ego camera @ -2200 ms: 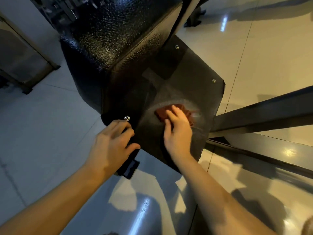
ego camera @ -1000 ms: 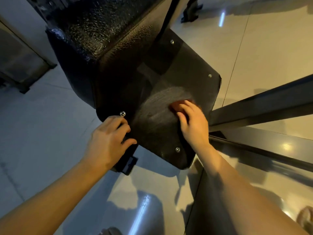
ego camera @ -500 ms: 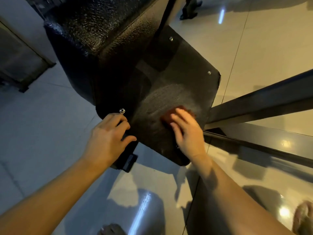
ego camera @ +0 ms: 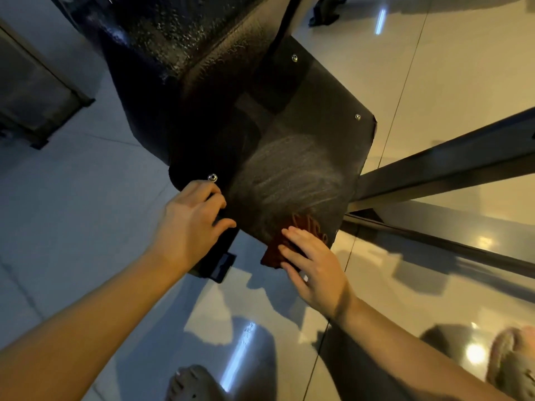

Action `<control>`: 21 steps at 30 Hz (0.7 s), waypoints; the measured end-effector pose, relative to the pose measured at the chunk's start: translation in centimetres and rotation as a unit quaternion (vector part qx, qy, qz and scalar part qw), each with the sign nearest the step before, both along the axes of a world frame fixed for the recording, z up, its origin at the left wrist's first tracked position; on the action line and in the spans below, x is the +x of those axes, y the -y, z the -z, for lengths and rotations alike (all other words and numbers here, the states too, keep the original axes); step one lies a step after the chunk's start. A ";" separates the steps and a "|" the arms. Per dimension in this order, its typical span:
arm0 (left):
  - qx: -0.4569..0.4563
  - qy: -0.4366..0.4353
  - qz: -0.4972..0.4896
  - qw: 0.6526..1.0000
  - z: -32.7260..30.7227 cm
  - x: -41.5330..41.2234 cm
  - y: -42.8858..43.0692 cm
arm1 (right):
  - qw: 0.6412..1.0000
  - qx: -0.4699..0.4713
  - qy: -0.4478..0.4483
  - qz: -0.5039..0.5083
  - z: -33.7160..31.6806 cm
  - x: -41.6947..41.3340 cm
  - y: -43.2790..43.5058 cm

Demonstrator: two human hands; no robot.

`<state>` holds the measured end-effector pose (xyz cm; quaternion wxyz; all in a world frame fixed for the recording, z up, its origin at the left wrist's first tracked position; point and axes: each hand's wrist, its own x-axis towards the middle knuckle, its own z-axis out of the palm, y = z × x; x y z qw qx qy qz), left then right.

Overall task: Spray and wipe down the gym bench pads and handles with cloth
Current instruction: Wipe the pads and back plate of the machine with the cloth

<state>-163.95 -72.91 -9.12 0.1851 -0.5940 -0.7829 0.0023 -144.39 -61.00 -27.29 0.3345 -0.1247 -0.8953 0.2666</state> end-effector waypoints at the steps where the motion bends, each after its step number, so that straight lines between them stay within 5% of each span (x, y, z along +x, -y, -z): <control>1: -0.002 0.002 0.003 1.000 -0.1 0.0 -0.1 | 1.000 0.012 0.008 -0.006 0.3 0.3 -0.5; 17: -0.008 0.009 -0.019 1.000 -0.2 0.5 -0.1 | 0.996 -0.044 -0.041 0.071 -4.8 -6.0 -1.1; 21: 0.001 0.012 -0.017 1.000 0.0 0.0 0.1 | 0.951 -0.184 0.015 0.249 -1.5 -3.2 -4.0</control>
